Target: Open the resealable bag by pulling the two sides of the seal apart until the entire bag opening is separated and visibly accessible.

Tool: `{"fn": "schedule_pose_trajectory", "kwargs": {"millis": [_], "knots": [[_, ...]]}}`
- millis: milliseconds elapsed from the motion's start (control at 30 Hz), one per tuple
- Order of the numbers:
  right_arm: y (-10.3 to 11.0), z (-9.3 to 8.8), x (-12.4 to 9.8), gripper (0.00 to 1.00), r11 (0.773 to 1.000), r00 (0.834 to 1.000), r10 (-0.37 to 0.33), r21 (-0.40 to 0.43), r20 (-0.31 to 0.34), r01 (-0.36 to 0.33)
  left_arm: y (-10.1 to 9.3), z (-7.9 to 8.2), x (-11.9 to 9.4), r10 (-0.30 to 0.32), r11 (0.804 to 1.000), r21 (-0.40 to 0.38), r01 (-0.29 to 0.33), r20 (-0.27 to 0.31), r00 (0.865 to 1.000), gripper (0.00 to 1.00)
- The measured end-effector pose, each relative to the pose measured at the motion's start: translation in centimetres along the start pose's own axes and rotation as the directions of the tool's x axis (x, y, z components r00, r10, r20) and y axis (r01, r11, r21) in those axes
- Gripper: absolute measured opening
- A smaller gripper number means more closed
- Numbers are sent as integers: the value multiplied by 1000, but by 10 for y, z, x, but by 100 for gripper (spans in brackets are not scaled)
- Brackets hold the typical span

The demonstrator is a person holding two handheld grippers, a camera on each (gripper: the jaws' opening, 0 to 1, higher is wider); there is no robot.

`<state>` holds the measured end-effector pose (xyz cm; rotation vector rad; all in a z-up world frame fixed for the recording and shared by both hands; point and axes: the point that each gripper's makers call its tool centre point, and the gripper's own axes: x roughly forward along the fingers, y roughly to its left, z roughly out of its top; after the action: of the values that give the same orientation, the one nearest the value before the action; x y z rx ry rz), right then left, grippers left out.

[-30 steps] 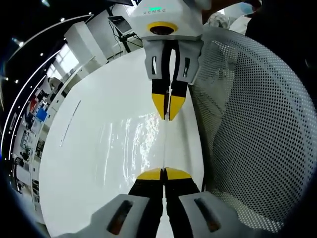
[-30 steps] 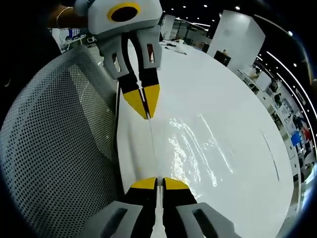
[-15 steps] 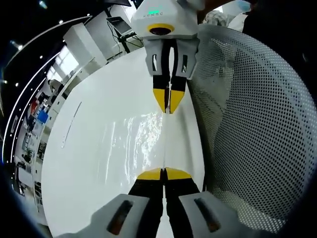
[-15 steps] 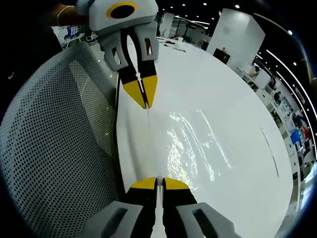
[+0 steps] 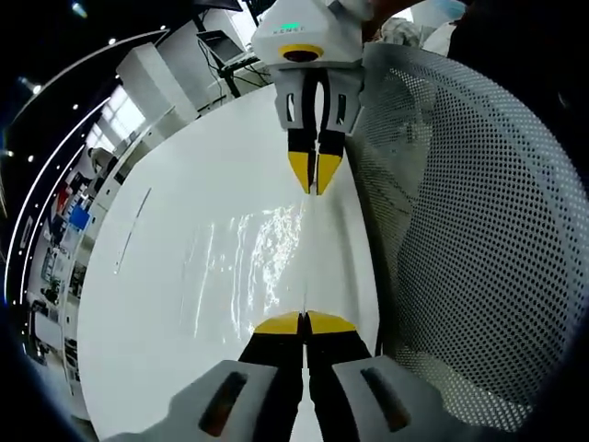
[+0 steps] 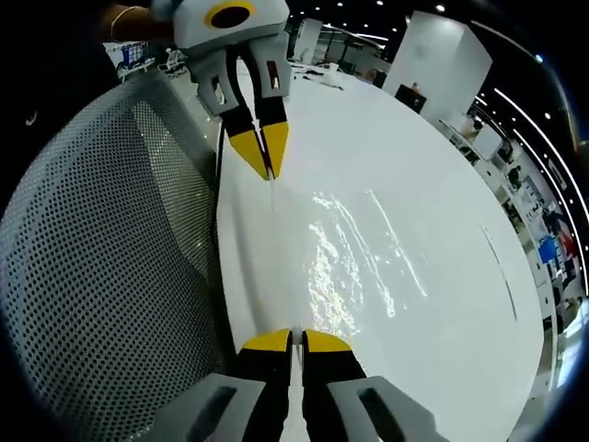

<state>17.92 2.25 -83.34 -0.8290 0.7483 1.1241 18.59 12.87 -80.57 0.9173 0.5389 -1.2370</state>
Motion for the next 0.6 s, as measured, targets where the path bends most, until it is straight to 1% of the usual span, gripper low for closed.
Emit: {"fn": "schedule_pose_trajectory", "kwargs": {"millis": [167,267,333,533,600], "knots": [[0,-4,-1,0,1000,1000,-2,3,-2,2,0,1,0,-1,1000,4,1,0,1000,0],[-1,-10,-2,0,1000,1000,-8,-5,-17,8,0,0,0,-1,1000,8,1,-6,1000,0],[-1,-9,-2,0,1000,1000,-7,10,-4,7,1,1,0,-2,1000,3,2,1,1000,0],[-4,-9,-1,0,1000,1000,-13,-7,-13,13,0,1,1,-6,1000,18,6,-15,1000,0],[-6,-9,-2,0,1000,1000,-15,5,-11,15,0,2,1,-2,1000,20,3,-12,1000,0]]}}
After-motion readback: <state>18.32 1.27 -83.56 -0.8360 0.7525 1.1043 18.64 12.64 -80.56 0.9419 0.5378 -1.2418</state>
